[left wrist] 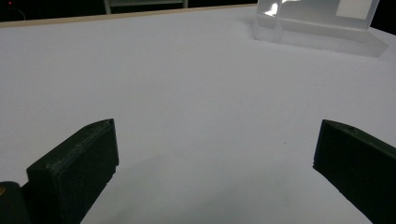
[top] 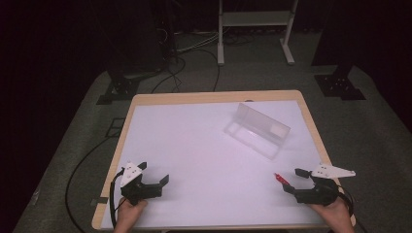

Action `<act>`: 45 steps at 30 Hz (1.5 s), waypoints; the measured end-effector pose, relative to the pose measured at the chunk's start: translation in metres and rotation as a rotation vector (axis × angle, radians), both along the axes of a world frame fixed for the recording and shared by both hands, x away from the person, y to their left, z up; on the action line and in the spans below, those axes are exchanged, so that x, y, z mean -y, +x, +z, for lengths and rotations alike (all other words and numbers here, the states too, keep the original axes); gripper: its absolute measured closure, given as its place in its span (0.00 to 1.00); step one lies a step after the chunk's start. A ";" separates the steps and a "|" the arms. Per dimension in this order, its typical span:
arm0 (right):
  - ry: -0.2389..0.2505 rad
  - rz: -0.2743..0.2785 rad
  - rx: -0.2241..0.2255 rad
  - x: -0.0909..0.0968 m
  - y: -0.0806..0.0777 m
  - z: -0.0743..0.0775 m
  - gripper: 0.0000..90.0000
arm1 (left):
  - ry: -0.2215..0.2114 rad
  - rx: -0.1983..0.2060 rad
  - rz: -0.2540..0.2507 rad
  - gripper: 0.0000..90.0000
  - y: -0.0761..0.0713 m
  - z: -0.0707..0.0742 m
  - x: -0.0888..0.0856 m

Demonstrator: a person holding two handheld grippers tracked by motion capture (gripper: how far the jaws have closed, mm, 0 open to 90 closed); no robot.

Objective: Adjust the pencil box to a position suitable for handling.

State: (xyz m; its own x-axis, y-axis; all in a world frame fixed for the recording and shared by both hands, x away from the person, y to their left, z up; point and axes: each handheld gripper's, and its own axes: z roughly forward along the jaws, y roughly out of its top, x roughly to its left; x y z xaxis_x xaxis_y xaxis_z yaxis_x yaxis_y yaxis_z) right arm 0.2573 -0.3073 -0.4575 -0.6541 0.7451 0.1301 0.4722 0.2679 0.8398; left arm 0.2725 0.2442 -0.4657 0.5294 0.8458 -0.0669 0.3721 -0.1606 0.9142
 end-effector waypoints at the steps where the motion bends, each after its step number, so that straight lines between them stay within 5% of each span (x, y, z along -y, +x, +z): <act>1: -0.003 0.004 0.002 -0.001 0.001 0.001 0.22 | -0.001 -0.001 -0.002 0.00 0.000 0.000 0.000; 30: -0.076 0.105 0.045 -0.039 0.051 0.040 0.23 | -0.004 0.011 -0.016 0.00 -0.002 0.000 -0.001; 45: -0.126 0.144 0.034 -0.061 0.078 0.048 0.24 | -0.001 0.008 -0.023 0.00 -0.002 0.000 0.000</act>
State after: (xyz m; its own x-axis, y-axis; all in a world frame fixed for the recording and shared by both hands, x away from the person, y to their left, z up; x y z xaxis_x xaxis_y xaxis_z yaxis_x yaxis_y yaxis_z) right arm 0.3350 -0.2465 -0.4098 -0.7572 0.6529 0.0177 0.3938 0.4347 0.8099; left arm 0.2710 0.2447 -0.4661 0.5490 0.8334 -0.0635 0.3614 -0.1681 0.9172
